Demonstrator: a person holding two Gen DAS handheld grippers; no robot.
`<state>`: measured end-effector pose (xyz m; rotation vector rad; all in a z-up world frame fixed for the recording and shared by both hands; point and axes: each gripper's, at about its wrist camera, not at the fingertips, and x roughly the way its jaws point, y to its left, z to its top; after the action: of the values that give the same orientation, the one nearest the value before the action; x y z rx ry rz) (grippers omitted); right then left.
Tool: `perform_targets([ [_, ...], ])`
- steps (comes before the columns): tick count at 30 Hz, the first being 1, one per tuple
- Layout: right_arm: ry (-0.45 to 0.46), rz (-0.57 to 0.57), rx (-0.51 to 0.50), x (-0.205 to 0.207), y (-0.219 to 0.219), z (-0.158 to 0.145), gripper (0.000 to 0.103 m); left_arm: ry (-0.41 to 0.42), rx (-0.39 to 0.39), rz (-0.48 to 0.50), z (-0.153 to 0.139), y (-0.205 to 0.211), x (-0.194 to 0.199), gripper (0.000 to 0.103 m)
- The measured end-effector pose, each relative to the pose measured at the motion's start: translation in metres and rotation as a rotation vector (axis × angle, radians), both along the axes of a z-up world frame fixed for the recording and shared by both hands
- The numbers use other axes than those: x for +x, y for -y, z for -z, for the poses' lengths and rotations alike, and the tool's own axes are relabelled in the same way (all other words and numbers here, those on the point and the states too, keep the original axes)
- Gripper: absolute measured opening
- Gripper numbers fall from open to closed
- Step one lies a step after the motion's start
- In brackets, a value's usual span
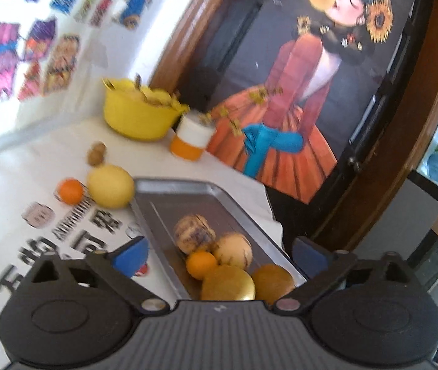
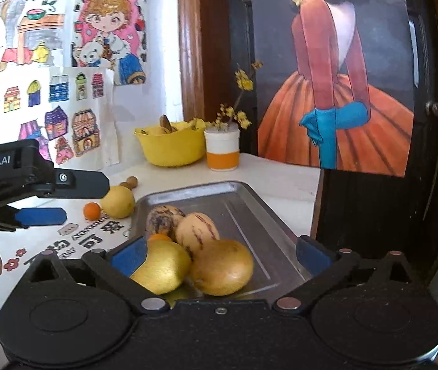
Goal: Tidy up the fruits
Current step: 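Lift both grippers from the tray toward the lemon and mandarin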
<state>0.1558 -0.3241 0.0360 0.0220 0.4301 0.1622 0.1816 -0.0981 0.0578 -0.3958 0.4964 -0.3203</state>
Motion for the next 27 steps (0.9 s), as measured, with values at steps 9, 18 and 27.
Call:
perform_targets([
  [9,0.006,-0.109,-0.042,-0.018,-0.044,-0.026,0.102,0.013,0.038,-0.160,-0.011,-0.057,-0.026,0.102],
  [18,-0.039,-0.308,-0.049,-0.022,-0.111,-0.046,0.102,-0.092,0.098,-0.373,0.000,-0.123,-0.044,0.102],
  [27,-0.140,-0.483,-0.035,0.016,-0.156,-0.081,0.102,-0.134,0.183,-0.357,-0.008,-0.150,-0.044,0.102],
])
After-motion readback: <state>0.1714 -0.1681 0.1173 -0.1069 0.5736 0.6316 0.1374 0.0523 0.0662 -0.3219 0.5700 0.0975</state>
